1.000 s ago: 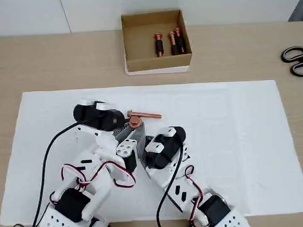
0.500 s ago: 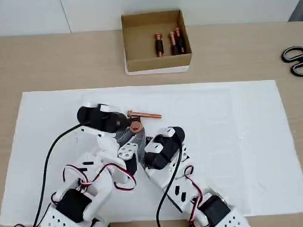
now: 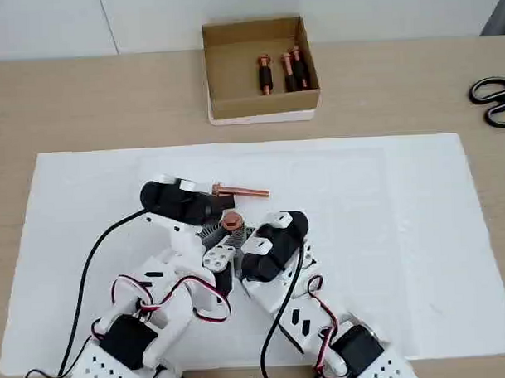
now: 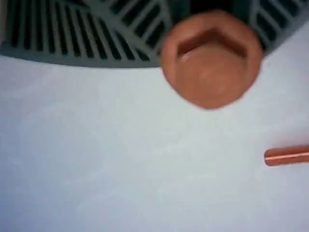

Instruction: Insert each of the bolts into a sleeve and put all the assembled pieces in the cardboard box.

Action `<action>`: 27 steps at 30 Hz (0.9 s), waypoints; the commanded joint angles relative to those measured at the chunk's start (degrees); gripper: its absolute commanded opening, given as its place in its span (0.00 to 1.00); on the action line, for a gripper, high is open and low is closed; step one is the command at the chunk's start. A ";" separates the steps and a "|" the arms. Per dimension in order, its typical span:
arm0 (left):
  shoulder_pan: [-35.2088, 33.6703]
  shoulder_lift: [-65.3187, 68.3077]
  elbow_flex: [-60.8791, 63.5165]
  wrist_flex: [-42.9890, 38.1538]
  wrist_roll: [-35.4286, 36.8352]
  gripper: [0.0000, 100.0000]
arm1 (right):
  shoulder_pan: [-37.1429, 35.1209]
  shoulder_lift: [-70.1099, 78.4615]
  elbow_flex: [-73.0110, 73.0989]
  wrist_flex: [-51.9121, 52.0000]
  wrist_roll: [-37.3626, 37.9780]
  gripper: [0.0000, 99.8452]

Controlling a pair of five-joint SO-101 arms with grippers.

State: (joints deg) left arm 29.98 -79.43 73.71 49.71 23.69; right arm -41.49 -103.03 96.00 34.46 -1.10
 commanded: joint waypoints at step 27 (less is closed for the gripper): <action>-16.35 -0.09 -16.04 13.89 -0.18 0.20 | 0.13 -0.84 0.44 -1.10 -0.44 0.00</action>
State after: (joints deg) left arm 20.48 -79.08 62.64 63.43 23.60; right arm -41.41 -103.03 96.00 34.46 -1.19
